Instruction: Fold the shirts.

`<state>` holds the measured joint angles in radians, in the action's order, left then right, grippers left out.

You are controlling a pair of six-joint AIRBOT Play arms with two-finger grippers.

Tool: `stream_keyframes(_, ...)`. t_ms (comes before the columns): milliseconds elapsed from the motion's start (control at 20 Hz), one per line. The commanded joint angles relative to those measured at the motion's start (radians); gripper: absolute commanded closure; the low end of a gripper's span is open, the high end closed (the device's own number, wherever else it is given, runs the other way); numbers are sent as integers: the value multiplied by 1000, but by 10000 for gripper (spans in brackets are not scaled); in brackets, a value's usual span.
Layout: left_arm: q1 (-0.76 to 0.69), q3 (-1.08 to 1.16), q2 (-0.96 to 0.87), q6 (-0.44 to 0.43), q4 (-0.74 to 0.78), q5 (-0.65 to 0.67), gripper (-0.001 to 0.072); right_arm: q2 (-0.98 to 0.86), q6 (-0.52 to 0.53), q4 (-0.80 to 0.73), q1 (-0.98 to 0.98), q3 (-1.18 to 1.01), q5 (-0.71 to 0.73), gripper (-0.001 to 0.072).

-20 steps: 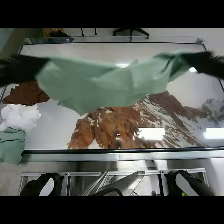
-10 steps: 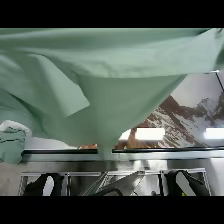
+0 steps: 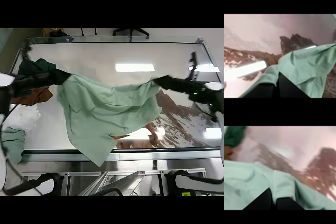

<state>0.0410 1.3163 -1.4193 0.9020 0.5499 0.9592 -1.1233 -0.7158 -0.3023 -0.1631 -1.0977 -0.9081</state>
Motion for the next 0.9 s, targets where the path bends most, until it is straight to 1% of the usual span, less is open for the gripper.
stream_keyframes(0,-35,192,-327,37,-1,47,604,-220,13,-34,55,-8,202,585)
stream_keyframes(50,-23,268,-381,76,-1,109,180,-245,13,-34,48,-31,189,395)
stream_keyframes(100,-8,334,-414,125,0,172,14,-248,14,-35,35,-52,163,309)
stream_keyframes(150,19,393,-434,174,0,242,14,-238,14,-45,14,-81,113,308)
stream_keyframes(250,85,480,-433,259,2,375,14,-198,6,-130,-55,-145,-12,309)
stream_keyframes(350,155,501,-396,319,51,499,15,-151,-75,-230,-154,-185,-98,308)
stream_keyframes(450,198,419,-330,365,149,588,15,-123,-140,-323,-254,-185,-166,308)
stream_keyframes(550,213,227,-233,375,229,602,15,-131,-174,-380,-338,-184,-256,308)
stream_keyframes(650,213,-38,-118,370,297,562,15,-151,-175,-395,-387,-184,-335,308)
stream_keyframes(700,213,-160,-71,359,305,536,15,-163,-175,-395,-399,-184,-362,308)
stream_keyframes(850,213,-463,35,313,323,439,15,-197,-171,-398,-400,-184,-376,307)
